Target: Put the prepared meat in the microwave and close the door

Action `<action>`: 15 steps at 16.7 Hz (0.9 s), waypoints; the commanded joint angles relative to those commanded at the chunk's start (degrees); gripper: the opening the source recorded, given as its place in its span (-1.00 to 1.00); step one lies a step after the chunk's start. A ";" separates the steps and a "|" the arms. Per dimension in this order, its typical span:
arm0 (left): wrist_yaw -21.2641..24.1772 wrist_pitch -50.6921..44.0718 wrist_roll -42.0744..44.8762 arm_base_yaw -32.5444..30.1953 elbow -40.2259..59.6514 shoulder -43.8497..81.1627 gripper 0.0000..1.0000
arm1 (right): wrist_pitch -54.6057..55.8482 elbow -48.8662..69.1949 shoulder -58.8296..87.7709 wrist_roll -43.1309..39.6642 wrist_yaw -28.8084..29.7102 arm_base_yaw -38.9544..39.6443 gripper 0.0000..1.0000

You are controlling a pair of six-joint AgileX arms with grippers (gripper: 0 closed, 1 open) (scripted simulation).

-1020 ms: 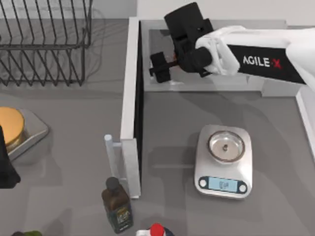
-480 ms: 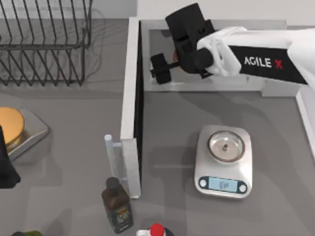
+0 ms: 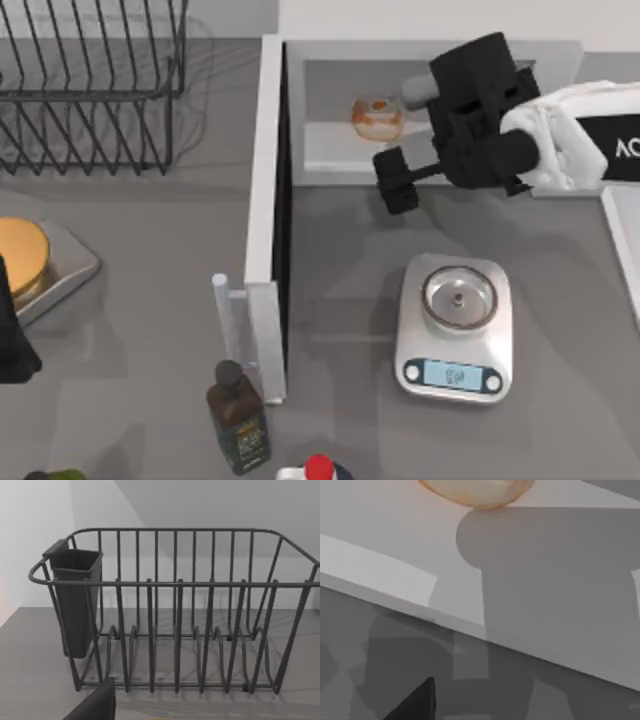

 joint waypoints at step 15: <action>0.00 0.00 0.00 0.00 0.00 0.00 1.00 | 5.66 -73.00 -94.24 -3.36 -12.60 -20.67 1.00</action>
